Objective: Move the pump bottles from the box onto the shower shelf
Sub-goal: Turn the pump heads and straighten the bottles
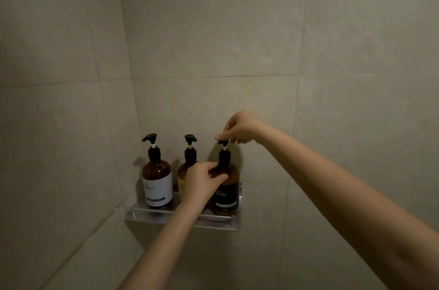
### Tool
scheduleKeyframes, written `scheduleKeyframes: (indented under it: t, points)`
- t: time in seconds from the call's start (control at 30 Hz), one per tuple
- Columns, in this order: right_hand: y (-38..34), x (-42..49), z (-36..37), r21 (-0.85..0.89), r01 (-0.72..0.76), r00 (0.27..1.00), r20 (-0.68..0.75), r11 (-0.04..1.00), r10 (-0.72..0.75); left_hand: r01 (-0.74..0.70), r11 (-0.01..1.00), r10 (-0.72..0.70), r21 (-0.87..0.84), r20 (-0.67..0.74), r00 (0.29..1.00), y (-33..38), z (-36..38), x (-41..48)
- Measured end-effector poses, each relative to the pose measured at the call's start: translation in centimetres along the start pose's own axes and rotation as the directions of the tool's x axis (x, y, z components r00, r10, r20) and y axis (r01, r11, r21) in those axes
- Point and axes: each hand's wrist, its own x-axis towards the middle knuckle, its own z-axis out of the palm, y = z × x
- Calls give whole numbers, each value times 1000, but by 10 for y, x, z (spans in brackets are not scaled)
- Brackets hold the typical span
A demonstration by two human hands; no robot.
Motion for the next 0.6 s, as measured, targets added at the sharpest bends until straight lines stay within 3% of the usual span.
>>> scheduleKeyframes:
  t: [0.3,0.6]
  points:
    - [18,-2,-3,241,-73,992,115,968,46,20,999,-20,-33,-11,1000,-1,1,2]
    - [23,-3,3,297,-73,995,93,952,47,63,994,-63,-85,9,998,-2,-1,3]
